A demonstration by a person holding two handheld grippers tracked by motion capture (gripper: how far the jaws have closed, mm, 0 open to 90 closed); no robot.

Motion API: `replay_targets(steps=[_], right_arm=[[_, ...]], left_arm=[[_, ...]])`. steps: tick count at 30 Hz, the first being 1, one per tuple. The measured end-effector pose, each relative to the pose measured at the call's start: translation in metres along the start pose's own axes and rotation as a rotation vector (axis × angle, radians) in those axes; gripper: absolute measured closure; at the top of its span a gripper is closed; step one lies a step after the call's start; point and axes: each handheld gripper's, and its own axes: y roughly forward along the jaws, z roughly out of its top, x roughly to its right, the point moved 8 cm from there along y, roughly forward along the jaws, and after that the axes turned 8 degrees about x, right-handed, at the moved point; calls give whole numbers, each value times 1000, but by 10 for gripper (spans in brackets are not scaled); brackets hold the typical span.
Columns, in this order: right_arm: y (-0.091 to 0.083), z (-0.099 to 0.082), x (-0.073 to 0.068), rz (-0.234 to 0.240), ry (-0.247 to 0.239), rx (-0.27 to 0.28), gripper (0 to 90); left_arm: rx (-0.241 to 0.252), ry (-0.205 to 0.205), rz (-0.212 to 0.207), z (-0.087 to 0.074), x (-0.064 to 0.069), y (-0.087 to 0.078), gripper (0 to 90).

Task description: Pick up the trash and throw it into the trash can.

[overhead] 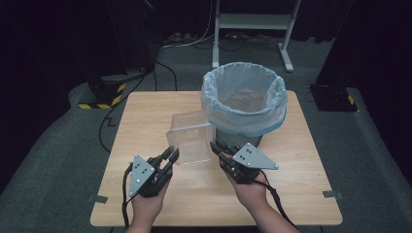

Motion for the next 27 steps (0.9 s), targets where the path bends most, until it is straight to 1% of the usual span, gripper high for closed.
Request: replay_targets(steps=[1, 2, 3, 6, 7, 8, 9, 10, 11, 12, 13, 19, 20, 22, 24, 25, 26, 27], right_arm=[[0, 5, 0, -1, -3, 9, 791], [0, 15, 1, -3, -16, 29, 790], [0, 20, 1, -4, -21, 38, 789], [1, 33, 2, -9, -38, 65, 788], [1, 33, 2, -9, -38, 65, 788], [2, 38, 2, -10, -44, 75, 788], [3, 47, 3, -13, -55, 93, 787], [3, 49, 3, -14, -57, 98, 787], [3, 52, 3, -15, -58, 105, 787], [3, 52, 3, -15, -58, 105, 787], [4, 58, 4, -18, -64, 116, 786], [4, 70, 6, -29, -72, 141, 785], [4, 72, 6, -31, -72, 145, 785], [5, 77, 10, -40, -81, 153, 784], [5, 78, 11, -45, -82, 156, 783], [5, 80, 13, -49, -79, 158, 783], [5, 84, 18, -58, -81, 163, 782], [5, 86, 19, -62, -81, 167, 782]], left_arm=[[10, 11, 0, 6, 0, 0, 771], [30, 25, 0, 15, -1, 0, 773], [30, 25, 0, 15, -1, 0, 773], [63, 43, 3, 30, -2, 1, 774], [73, 46, 3, 35, -2, 2, 774], [82, 56, 5, 40, -3, 2, 775], [92, 60, 6, 44, -3, 2, 776], [99, 63, 5, 47, -4, 3, 776], [114, 65, 8, 53, -4, 3, 776], [114, 65, 8, 53, -4, 3, 778], [124, 76, 8, 58, -4, 4, 778], [151, 77, 5, 67, -3, 7, 779], [154, 82, 3, 69, -4, 8, 780], [164, 89, 1, 73, -3, 12, 782], [170, 87, 0, 75, -3, 14, 782], [175, 94, -2, 78, -2, 16, 784], [184, 97, -9, 81, -2, 21, 786], [184, 97, -9, 81, -2, 21, 786]])
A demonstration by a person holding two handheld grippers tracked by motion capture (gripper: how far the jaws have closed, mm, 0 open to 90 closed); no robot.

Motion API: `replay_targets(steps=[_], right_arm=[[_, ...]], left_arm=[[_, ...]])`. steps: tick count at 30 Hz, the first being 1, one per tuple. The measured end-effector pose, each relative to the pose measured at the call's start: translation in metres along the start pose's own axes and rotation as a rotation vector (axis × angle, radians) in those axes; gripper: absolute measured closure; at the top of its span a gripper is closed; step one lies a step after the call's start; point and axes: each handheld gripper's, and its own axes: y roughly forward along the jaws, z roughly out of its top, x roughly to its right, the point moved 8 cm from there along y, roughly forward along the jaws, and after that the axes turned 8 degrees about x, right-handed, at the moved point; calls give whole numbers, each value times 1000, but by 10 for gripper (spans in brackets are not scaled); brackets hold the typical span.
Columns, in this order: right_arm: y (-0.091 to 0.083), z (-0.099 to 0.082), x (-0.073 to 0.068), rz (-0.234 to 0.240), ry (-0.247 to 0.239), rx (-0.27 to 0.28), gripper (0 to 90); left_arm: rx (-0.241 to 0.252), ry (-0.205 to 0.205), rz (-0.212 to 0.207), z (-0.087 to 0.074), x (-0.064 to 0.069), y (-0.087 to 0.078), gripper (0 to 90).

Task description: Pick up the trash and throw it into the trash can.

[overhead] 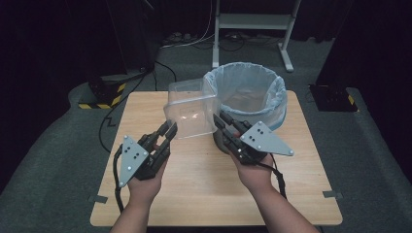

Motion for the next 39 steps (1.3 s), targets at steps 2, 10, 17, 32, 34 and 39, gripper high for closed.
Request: replay_targets(steps=[2, 10, 17, 32, 34, 39], right_arm=[[1, 4, 5, -12, -6, 6, 780], [6, 17, 31, -66, -17, 17, 777], [9, 25, 60, -121, -24, 23, 772], [5, 12, 113, -241, -1, 2, 761], [4, 8, 120, -255, -3, -4, 760], [3, -3, 135, -282, 4, -31, 760]], left_arm=[[5, 8, -8, 3, -1, 7, 786], [34, 8, -44, 14, 2, 40, 794], [49, -1, -69, 18, 6, 70, 797], [82, -71, -135, 2, 24, 138, 796], [75, -71, -143, -3, 26, 145, 796], [26, -13, -157, -13, 24, 157, 793]])
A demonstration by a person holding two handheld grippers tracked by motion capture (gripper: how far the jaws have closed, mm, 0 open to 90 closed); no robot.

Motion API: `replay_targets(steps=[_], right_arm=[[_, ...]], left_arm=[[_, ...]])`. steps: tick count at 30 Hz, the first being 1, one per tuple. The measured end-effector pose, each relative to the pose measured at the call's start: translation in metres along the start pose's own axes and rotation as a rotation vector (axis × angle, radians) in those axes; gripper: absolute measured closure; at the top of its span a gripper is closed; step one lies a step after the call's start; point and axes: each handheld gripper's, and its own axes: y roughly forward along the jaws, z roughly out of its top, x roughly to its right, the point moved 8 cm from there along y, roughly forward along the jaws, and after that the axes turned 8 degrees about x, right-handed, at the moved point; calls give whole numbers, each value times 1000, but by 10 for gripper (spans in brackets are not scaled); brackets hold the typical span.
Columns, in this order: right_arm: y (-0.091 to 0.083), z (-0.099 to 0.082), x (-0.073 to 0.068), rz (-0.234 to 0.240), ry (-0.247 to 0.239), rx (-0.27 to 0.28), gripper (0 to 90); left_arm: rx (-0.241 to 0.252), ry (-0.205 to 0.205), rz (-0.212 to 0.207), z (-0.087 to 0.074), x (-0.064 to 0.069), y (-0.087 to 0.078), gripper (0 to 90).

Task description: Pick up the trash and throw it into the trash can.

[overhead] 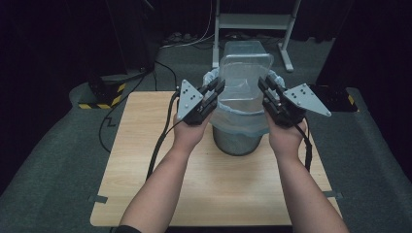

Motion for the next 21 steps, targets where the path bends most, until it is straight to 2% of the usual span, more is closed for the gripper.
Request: replay_targets(steps=[7, 14, 16, 17, 18, 19, 20, 21], right_arm=[[6, -14, 11, -24, 9, -32, 757], [6, -16, 17, -38, 7, -36, 757], [6, -16, 21, -42, 7, -37, 753], [7, -17, 22, -44, 8, -39, 752], [8, -19, 24, -43, 15, -45, 706], [8, -19, 24, -43, 15, -45, 706], [10, -21, 27, -52, 26, -49, 605], [10, -22, 28, -48, 35, -53, 575]], left_arm=[[-25, -17, -2, -9, -1, 14, 791], [-39, -20, -10, -14, -1, 23, 788], [-55, -27, -19, -16, 1, 26, 783], [-71, -18, -15, -18, -1, 29, 775], [-76, -18, 11, -20, -2, 31, 604], [-79, -14, 23, -20, -3, 31, 604], [-80, -23, 31, -21, -5, 30, 540], [-81, -23, 32, -21, -6, 29, 524]])
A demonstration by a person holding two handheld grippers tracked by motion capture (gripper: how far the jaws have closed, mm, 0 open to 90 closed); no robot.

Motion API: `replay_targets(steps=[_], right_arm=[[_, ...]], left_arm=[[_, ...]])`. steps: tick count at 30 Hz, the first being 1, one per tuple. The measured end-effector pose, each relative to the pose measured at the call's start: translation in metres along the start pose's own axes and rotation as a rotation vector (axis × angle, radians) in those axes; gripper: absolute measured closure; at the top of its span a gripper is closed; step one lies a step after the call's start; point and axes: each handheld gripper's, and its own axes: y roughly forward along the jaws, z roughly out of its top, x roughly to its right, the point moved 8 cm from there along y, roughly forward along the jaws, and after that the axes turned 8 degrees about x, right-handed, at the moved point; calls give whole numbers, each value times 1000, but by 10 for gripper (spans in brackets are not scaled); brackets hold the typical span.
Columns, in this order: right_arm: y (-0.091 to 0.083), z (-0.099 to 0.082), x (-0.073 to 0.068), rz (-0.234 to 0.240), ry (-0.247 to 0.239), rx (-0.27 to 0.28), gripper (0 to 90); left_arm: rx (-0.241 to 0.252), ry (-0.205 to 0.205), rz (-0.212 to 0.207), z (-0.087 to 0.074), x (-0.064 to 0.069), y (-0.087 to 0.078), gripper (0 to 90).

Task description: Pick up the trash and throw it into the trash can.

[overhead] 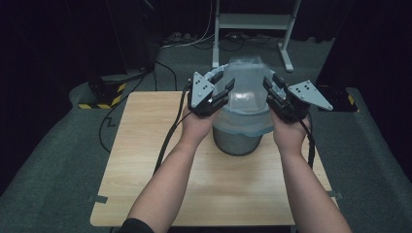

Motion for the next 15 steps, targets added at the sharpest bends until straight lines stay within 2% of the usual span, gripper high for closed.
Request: replay_targets(steps=[4, 10, 15], right_arm=[[0, -1, 1, -8, 12, -3, 540], [-2, -2, -5, 8, -1, -8, 518], [-4, -4, -14, 40, -9, -17, 494]], left_arm=[[15, 3, 0, 3, -1, -5, 506], [18, 16, -8, 5, 1, -12, 500], [17, 2, 2, 4, -2, -24, 486]])
